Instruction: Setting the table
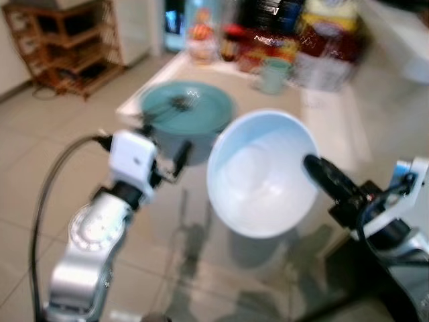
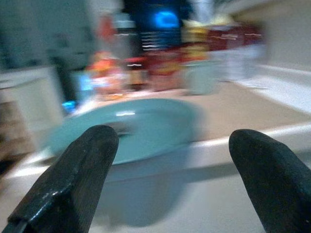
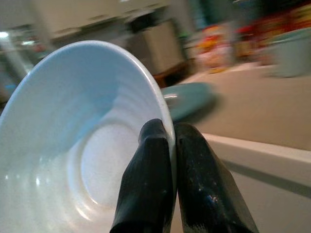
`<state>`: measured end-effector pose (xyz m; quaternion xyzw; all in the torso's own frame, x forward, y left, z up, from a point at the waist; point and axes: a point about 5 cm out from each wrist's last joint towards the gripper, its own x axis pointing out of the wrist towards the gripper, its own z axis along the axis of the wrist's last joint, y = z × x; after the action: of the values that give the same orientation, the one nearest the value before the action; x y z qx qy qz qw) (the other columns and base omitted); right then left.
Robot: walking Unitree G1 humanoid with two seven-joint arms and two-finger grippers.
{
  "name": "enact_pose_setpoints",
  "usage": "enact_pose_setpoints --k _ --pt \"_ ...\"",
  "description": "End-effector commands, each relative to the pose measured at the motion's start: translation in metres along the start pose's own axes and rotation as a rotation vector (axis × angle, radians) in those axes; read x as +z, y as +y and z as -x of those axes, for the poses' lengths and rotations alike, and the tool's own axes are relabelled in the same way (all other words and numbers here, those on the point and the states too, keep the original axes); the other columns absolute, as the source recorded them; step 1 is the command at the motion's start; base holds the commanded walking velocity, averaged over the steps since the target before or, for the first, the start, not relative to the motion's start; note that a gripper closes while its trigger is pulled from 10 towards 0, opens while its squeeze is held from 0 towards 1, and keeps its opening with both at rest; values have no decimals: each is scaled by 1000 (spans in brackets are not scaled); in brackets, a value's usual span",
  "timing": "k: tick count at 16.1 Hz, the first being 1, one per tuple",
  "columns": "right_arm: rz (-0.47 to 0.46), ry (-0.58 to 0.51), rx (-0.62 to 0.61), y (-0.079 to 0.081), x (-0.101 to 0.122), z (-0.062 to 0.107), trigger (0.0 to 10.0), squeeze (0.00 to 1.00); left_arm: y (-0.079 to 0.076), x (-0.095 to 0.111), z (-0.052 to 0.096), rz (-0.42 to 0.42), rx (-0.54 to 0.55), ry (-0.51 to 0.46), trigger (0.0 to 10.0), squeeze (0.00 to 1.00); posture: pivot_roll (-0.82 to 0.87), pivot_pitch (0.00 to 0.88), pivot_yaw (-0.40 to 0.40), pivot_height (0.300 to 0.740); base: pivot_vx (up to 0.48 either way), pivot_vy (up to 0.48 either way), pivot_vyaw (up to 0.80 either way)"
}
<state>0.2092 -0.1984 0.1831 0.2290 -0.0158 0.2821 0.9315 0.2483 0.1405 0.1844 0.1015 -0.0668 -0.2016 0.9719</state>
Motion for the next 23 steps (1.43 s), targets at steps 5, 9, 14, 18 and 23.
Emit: enact_pose_setpoints --k 5,9,14,18,23 --pt "20 -70 2 1 8 -1 10000 0 5 -1 2 -39 4 2 10000 0 43 65 -65 740 0 -413 0" --pt "40 -129 -107 -5 16 2 10000 0 -1 0 -8 -22 -3 -17 10000 0 4 80 -48 740 0 -407 0" --pt "50 -185 -558 -45 16 17 10000 0 -11 10 -24 36 35 -81 10000 0 -7 84 -24 740 0 -406 0" --pt "62 -135 -668 -53 22 14 10000 0 -13 7 -27 9 29 -72 10000 0 -2 92 -22 740 0 -405 0" --pt "43 -124 -791 -52 25 -9 10000 0 -6 8 -34 -11 78 -59 10000 0 -2 89 -25 740 0 -402 0"
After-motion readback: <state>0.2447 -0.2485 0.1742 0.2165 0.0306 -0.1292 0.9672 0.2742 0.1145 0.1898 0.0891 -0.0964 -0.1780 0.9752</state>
